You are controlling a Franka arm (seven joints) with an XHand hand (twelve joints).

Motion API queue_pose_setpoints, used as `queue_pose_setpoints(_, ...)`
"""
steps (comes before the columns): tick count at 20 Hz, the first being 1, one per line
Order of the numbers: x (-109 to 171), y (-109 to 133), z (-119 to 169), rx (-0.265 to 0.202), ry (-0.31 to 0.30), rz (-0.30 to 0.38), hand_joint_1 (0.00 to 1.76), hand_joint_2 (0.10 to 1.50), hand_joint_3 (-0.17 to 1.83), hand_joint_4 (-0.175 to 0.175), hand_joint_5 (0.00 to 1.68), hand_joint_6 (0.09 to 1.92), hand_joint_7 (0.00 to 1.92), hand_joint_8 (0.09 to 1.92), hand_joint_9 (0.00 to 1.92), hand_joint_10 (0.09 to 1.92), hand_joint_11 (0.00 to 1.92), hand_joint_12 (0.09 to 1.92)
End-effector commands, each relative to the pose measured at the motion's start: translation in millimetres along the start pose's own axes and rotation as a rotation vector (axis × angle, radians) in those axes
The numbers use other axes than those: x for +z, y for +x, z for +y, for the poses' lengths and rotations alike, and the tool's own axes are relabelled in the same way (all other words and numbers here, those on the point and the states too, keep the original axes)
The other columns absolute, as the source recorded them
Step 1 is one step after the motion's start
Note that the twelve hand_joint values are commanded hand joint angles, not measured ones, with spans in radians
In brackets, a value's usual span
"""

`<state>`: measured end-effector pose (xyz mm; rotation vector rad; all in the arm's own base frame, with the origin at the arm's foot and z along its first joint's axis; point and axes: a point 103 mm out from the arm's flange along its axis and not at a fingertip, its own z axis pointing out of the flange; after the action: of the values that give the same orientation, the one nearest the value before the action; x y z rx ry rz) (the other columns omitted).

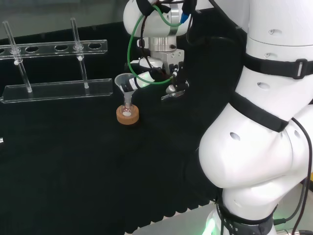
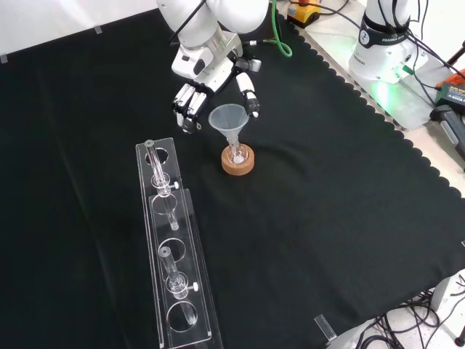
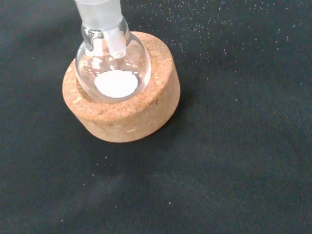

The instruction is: Remove the funnel from the round-bottom flask.

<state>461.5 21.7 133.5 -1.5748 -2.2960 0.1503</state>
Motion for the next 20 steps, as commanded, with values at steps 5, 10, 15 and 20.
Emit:
queue_pose_setpoints(5,-4,1,-2,0.008,0.017,-0.027,0.17,0.69,0.08,-0.135,0.05,0.09,0.0,0.14,0.0,0.87,0.02,1.61)
queue_pose_setpoints(10,-16,11,-10,0.021,0.021,-0.075,0.17,0.7,0.08,-0.136,0.06,0.09,0.0,0.14,0.0,0.87,0.03,1.61)
queue_pose_setpoints(15,-21,19,-17,0.02,0.033,-0.094,0.16,0.7,0.08,-0.14,0.06,0.09,0.0,0.15,0.0,0.87,0.03,1.61)
queue_pose_setpoints(20,-17,24,-15,0.023,0.045,-0.086,0.16,0.71,0.08,-0.143,0.06,0.09,0.0,0.15,0.0,0.86,0.03,1.61)
